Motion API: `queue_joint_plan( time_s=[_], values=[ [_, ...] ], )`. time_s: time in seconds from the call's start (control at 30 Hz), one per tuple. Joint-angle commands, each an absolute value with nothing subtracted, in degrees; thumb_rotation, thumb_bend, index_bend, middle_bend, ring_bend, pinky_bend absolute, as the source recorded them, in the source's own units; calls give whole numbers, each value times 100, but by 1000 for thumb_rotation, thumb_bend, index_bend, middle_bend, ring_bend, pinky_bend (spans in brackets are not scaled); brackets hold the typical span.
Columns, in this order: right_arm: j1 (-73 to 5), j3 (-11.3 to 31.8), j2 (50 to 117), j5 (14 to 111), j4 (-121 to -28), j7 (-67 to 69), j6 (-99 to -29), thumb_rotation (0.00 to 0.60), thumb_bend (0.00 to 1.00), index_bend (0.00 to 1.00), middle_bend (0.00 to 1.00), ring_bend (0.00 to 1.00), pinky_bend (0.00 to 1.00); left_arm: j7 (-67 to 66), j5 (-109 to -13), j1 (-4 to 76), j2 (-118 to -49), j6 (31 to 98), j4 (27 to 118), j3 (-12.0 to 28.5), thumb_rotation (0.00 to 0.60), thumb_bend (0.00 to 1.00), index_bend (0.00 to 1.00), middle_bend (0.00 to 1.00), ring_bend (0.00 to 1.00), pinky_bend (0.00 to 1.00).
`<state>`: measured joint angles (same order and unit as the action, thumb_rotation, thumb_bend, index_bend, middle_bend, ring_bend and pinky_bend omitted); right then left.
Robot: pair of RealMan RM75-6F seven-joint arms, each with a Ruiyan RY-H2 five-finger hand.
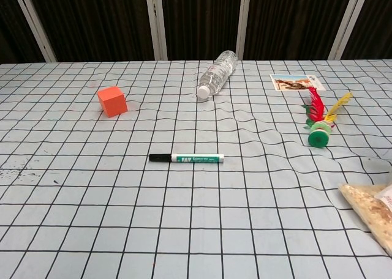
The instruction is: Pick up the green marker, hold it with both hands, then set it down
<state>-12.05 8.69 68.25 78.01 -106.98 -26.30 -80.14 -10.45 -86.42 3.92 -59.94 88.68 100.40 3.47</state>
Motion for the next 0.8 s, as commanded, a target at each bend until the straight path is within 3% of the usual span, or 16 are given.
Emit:
queue_joint_plan(
  time_s=[0.03,0.33,0.8],
  values=[
    [-1754,1021,7381,7490,-10879,-3299,-7446,600,256,314,203,239,218,-1097,-8651,413,-5970,8883,10079,380,600,484,144,69,0,130],
    [-2736,1445,8630,6258,-10311,-4546,-6884,600,256,314,193,239,214,-1036,-8530,406,-5906,8829,10006,394,600,484,143,68,0,130],
    [-3748,1806,10026,4895,-9428,-5280,-6725,600,256,340,191,228,198,-960,-8403,488,-6013,8683,9747,443,600,484,144,68,0,130]
  ],
)
